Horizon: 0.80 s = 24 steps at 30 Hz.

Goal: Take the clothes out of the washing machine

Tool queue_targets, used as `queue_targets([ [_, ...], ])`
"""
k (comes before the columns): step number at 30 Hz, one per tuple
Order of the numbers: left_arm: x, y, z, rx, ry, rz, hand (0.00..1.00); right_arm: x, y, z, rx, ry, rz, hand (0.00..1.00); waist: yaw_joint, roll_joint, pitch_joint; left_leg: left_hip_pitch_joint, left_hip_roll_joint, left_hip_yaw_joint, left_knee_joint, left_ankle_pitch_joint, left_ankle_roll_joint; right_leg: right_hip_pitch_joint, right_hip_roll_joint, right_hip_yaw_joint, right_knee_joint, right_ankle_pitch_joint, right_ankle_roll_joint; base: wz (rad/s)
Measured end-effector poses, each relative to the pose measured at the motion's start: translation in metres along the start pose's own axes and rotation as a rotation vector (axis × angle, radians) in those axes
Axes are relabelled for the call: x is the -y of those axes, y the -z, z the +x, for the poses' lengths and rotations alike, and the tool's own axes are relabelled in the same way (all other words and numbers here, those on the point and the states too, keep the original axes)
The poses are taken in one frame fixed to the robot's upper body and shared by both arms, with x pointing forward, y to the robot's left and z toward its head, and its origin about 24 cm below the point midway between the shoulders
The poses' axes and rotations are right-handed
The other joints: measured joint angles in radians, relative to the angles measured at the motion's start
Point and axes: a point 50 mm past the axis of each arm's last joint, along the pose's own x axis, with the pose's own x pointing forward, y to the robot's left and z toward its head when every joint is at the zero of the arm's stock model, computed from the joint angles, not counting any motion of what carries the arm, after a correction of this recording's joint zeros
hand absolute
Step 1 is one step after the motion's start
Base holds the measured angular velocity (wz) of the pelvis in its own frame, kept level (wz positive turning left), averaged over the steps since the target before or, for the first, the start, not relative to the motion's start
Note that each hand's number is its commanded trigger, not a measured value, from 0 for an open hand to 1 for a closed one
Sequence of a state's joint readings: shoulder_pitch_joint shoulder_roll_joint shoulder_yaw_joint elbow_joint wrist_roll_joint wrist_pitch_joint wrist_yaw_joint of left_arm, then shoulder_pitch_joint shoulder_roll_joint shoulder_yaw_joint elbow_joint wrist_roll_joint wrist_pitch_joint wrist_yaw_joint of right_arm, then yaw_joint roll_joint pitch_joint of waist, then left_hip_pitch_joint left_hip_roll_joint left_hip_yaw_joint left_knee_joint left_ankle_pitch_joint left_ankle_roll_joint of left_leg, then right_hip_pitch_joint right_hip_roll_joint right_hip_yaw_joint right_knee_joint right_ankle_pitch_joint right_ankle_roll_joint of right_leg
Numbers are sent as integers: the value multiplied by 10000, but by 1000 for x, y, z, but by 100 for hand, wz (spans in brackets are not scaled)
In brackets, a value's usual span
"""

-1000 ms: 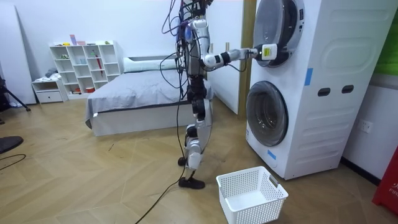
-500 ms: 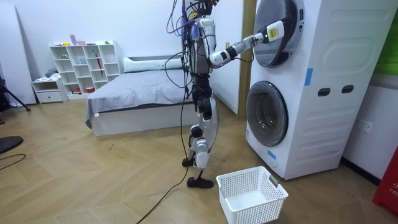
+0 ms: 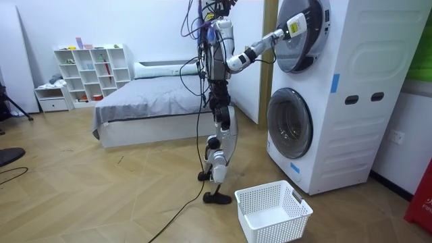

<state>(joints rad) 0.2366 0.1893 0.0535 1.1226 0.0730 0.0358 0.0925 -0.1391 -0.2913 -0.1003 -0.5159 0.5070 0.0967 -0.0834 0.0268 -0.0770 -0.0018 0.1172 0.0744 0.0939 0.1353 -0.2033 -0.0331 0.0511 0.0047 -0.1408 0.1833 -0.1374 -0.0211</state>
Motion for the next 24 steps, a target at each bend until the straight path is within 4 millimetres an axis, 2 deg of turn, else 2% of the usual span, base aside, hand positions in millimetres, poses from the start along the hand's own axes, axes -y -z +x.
queue_targets([
  [9,0,-2,0,49,-6,160,0,-4,2,0,-29,-427,222,0,-14,-79,43,-25,6,153,10,-1,-1,-32,8,-33,-63,-8,13,-3],
  [13,-1,-3,1,80,-10,249,0,-9,5,-2,-154,-826,315,0,-83,-118,39,-101,-1,164,93,-6,-5,-44,8,-77,-158,-8,11,-5],
  [15,-1,-5,1,127,-1,374,0,-10,7,-5,-218,-985,384,0,-80,-105,22,-164,-2,182,188,-12,-11,-62,26,17,-155,-15,-5,-4],
  [17,1,-10,1,263,15,651,0,-12,9,-11,-179,-1208,711,0,-75,-75,-16,-218,6,204,174,-22,-28,-157,48,40,-147,13,-106,-8],
  [20,1,-8,1,213,44,779,0,-16,14,-19,-285,-1486,1315,0,-80,-12,-77,-176,27,324,203,-23,-31,-126,78,180,-128,41,-148,-12],
  [24,2,-10,1,272,76,961,0,-18,17,-27,-295,-1837,1976,0,-102,44,-42,-174,65,440,309,-27,-37,-149,142,400,-118,123,-166,-11],
])
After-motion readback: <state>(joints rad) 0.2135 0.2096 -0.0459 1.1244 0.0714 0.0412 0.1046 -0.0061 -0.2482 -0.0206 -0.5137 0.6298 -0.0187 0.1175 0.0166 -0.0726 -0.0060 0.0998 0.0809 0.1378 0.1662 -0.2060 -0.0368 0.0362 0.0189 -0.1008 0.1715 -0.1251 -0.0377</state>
